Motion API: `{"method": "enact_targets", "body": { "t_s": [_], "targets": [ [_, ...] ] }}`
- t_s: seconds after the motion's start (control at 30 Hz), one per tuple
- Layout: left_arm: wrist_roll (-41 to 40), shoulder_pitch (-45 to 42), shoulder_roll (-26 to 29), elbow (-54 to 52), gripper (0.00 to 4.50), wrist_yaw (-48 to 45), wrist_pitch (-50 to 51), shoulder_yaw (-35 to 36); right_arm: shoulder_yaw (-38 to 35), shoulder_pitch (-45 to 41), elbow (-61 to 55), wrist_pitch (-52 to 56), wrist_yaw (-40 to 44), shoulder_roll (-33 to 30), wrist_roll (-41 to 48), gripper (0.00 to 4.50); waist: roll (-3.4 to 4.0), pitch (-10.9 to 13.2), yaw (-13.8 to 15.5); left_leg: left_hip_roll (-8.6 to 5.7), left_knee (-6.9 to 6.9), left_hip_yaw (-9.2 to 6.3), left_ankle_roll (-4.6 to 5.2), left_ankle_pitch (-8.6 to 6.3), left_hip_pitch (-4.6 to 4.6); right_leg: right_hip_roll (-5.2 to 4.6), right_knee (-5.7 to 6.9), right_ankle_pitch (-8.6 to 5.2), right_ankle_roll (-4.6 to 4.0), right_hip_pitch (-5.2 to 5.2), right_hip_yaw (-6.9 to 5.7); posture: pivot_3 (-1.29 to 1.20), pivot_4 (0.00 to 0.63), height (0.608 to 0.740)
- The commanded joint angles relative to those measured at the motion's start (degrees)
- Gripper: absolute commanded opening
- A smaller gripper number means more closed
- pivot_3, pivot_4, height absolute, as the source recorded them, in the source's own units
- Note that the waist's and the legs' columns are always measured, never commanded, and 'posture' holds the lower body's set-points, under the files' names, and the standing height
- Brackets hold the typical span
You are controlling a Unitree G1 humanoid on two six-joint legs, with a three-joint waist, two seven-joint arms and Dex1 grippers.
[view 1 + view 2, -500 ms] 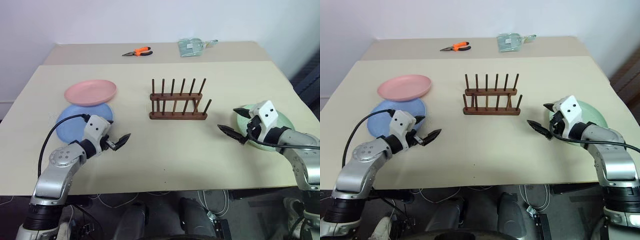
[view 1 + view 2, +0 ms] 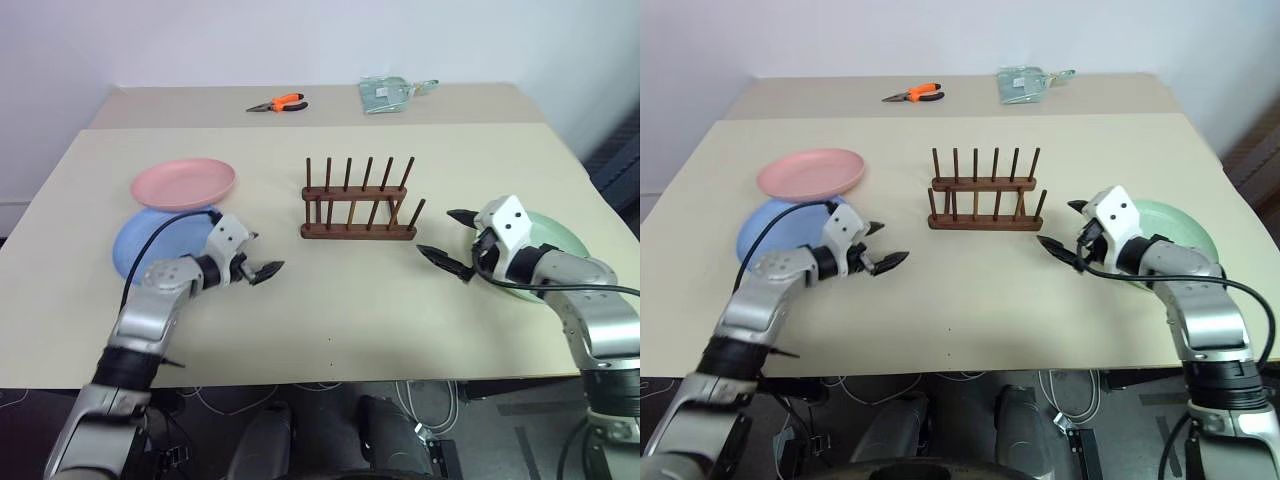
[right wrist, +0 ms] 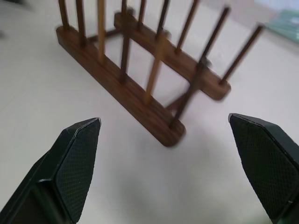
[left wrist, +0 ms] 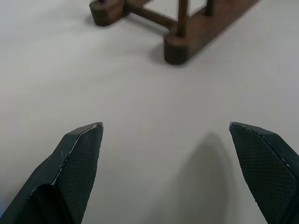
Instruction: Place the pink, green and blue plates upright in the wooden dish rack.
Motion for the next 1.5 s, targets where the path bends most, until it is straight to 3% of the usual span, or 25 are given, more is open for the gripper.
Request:
{"method": "enact_targets", "body": {
  "t_s": [0.03, 0.3, 0.4, 0.6, 0.73, 0.93, 1.03, 1.13, 1.23, 1.3, 1.37, 1.47, 1.5],
  "targets": [
    [3.6, -8.6, -4.0, 12.2, 4.43, -1.9, -6.5, -3.3, 0.3, 2.8, -5.8, -1.0, -3.9, 2.0, -1.8, 4.5, -0.01, 0.0, 0.6, 0.0, 0.01, 0.0, 0.0, 0.0, -0.02, 0.0, -0.01, 0.0, 0.0, -0.01, -0.01, 0.0, 0.15, 0.74],
    [7.8, -20.5, -11.7, 37.7, 4.43, -7.4, -15.9, -5.3, -1.6, 11.6, -15.4, 0.9, -10.4, 5.4, -3.3, 4.5, -0.02, 0.0, 0.8, -0.01, 0.02, 0.03, 0.02, -0.01, -0.02, -0.01, -0.02, -0.01, 0.04, -0.02, 0.0, 0.0, 0.15, 0.74],
    [8.5, -22.1, -13.3, 42.1, 3.58, -7.9, -18.5, -4.8, -3.1, 14.4, -17.5, 1.6, -11.5, 5.2, -3.2, 4.5, -0.05, 0.0, 1.0, -0.02, 0.07, 0.0, 0.04, -0.02, 0.0, -0.01, -0.03, -0.09, 0.17, 0.08, -0.01, 0.0, 0.15, 0.74],
    [8.3, -19.9, -14.0, 40.2, 0.77, -11.0, -22.5, -4.3, -4.4, 16.5, -17.6, 1.6, -10.2, 3.0, -3.6, 4.5, -0.03, -0.1, 0.8, -0.03, 0.23, -0.03, 0.1, -0.06, 0.06, -0.02, 0.03, -0.13, 0.29, 0.2, -0.02, 0.0, 0.15, 0.74],
    [6.4, -14.9, -12.9, 30.4, 0.77, -16.0, -22.0, -4.7, -7.5, 19.0, -17.3, 1.9, -7.1, -0.6, -2.7, 4.5, 0.01, -0.1, 0.8, -0.03, 0.22, -0.03, 0.16, -0.1, 0.04, -0.02, 0.02, -0.06, 0.17, 0.19, -0.01, 0.0, 0.15, 0.74],
    [3.0, -4.6, -7.2, 7.4, 0.77, -25.7, -14.0, -6.8, -12.1, 24.6, -17.8, 3.5, -0.3, -5.0, 0.7, 4.5, 0.04, -0.1, 0.8, -0.02, 0.24, -0.02, 0.22, -0.14, 0.01, -0.03, 0.02, -0.07, 0.17, 0.18, 0.0, 0.0, 0.15, 0.74],
    [2.5, -2.7, -4.9, 2.7, 0.77, -27.5, -9.3, -7.4, -12.6, 25.7, -17.6, 3.6, 0.6, -5.5, 1.2, 4.5, 0.05, -0.1, 0.8, -0.01, 0.24, -0.02, 0.23, -0.15, 0.03, -0.03, 0.03, -0.09, 0.16, 0.2, 0.01, 0.0, 0.15, 0.74],
    [4.0, -2.0, -3.4, 2.5, 2.1, -25.5, -8.7, -7.0, -12.0, 25.7, -17.4, 3.5, 0.8, -5.4, 0.6, 4.5, 0.08, -0.1, 0.8, 0.0, 0.34, -0.01, 0.23, -0.15, 0.02, -0.03, 0.04, -0.18, 0.27, 0.21, 0.0, 0.0, 0.15, 0.74],
    [5.4, -1.1, -1.7, 1.2, 3.6, -22.3, -6.9, -6.4, -11.3, 25.6, -18.5, 4.8, 1.4, -5.1, 1.9, 3.61, 0.08, -0.1, 0.8, 0.0, 0.35, -0.02, 0.24, -0.15, 0.01, -0.03, 0.03, -0.2, 0.32, 0.21, 0.0, 0.0, 0.15, 0.74],
    [3.7, 1.1, 0.4, -2.8, 3.62, -22.8, -3.2, -5.5, -10.3, 25.8, -19.6, 5.8, 1.6, -5.1, 2.2, 2.62, 0.09, -0.1, 0.7, 0.01, 0.35, -0.02, 0.24, -0.15, 0.01, -0.03, 0.04, -0.2, 0.32, 0.2, 0.01, 0.0, 0.15, 0.74],
    [2.1, 4.0, 2.5, -7.6, 3.09, -22.7, 1.4, -4.6, -8.8, 25.8, -20.1, 5.9, 1.3, -4.8, 1.6, 1.55, 0.12, -0.1, 0.4, 0.03, 0.34, -0.02, 0.27, -0.18, 0.02, -0.03, 0.07, -0.19, 0.31, 0.19, 0.01, 0.0, 0.15, 0.74],
    [-1.9, 9.5, 5.1, -17.2, 1.71, -23.4, 8.8, -4.1, -5.7, 25.4, -20.4, 5.9, 0.6, -3.9, 0.7, 0.03, 0.15, -0.1, 0.3, 0.05, 0.33, -0.01, 0.28, -0.2, 0.03, -0.03, 0.09, -0.21, 0.32, 0.18, 0.01, 0.0, 0.15, 0.74],
    [-3.2, 11.2, 5.2, -20.1, 1.2, -23.0, 10.9, -4.0, -4.3, 25.1, -20.2, 5.6, 0.1, -3.6, 0.1, 0.0, 0.17, -0.2, 0.4, 0.06, 0.33, -0.01, 0.29, -0.2, 0.03, -0.03, 0.08, -0.29, 0.19, 0.18, 0.01, 0.0, 0.15, 0.74]
  ]
}}
